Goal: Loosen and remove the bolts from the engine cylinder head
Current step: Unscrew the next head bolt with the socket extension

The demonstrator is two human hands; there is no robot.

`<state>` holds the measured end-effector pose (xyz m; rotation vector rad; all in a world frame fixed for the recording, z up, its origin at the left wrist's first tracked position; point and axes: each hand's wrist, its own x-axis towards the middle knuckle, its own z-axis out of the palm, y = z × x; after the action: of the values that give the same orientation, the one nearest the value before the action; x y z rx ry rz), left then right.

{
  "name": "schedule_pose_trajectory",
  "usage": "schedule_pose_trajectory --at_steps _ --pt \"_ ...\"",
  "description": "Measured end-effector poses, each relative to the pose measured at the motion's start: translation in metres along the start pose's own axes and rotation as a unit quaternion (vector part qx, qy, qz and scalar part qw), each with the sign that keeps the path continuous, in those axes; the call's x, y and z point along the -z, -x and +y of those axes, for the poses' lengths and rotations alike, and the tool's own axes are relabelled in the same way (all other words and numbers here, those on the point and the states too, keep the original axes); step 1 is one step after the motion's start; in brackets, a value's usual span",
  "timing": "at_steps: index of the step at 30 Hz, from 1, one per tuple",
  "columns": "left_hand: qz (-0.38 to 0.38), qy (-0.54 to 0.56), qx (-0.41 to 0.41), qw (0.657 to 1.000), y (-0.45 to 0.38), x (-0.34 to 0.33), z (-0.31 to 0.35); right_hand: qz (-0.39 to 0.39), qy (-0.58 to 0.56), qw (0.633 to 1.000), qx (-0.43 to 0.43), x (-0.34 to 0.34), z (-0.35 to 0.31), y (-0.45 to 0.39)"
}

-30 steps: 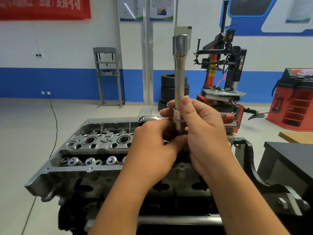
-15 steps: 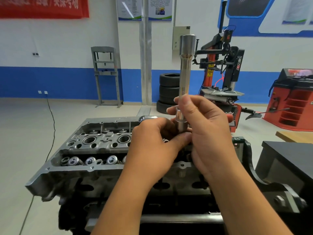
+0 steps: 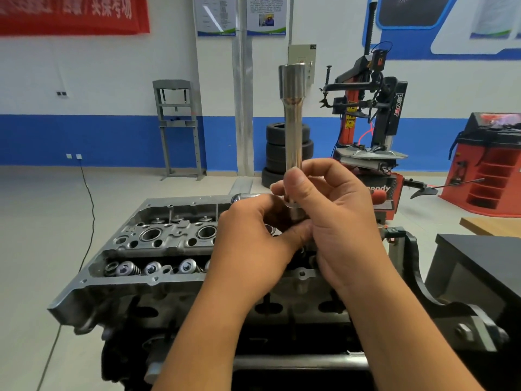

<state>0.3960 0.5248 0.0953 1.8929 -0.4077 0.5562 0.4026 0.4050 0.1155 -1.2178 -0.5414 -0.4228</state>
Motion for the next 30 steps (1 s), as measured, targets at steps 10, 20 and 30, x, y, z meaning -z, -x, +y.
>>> schedule_pose_trajectory --at_steps 10,20,30 --pt "0.005 -0.008 -0.004 1.0 -0.0017 -0.0041 0.0014 0.033 -0.015 0.999 -0.006 0.0043 0.0021 -0.0013" --pt "-0.011 0.022 0.002 1.0 -0.0027 -0.0009 0.0 0.016 0.001 1.0 -0.016 0.0037 0.0024 -0.0017" --pt "-0.054 -0.002 -0.004 0.999 -0.0028 0.0 0.0 0.035 0.007 0.999 0.008 0.0051 0.0028 -0.0016"
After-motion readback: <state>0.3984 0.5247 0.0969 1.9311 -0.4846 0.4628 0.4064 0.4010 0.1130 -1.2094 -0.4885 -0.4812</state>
